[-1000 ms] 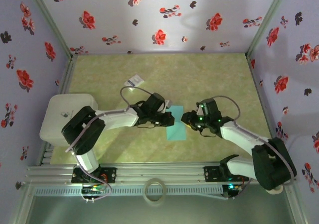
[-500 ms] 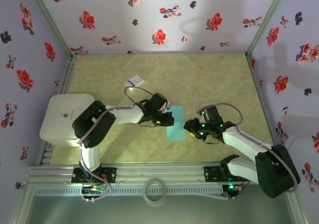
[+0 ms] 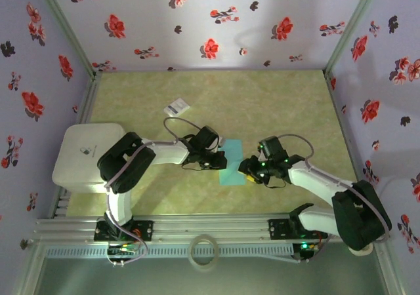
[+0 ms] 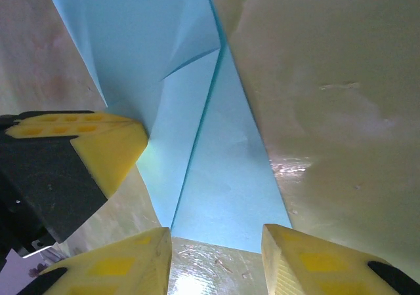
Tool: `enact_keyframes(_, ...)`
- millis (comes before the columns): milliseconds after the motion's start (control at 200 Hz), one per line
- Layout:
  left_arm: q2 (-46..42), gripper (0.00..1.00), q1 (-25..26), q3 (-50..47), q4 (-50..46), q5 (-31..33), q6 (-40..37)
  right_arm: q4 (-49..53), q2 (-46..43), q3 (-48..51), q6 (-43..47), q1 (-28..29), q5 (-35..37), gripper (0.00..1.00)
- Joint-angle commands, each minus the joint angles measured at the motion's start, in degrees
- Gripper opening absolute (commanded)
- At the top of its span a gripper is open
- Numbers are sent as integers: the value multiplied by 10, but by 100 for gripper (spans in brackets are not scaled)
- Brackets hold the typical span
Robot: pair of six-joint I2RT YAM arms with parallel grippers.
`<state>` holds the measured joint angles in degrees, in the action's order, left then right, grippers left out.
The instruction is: Fold a paper plane with a square sheet of paper (pick it up from the middle)
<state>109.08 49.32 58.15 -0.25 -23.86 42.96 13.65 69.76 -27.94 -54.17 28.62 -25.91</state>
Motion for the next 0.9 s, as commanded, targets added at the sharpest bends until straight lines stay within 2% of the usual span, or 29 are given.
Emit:
enact_keyframes(0,16,6,-3,-14,2,1,6,12,18,-17,0,15,-5,41)
enact_keyframes(520,17,6,-2,-15,4,-7,8,-41,75,-22,-13,21,-5,46)
enact_keyframes(625,17,5,-2,-15,3,-7,6,-72,79,-21,-12,21,-7,51)
enact_keyframes(895,16,5,-2,-16,3,-7,6,-90,81,-49,16,-5,-20,56)
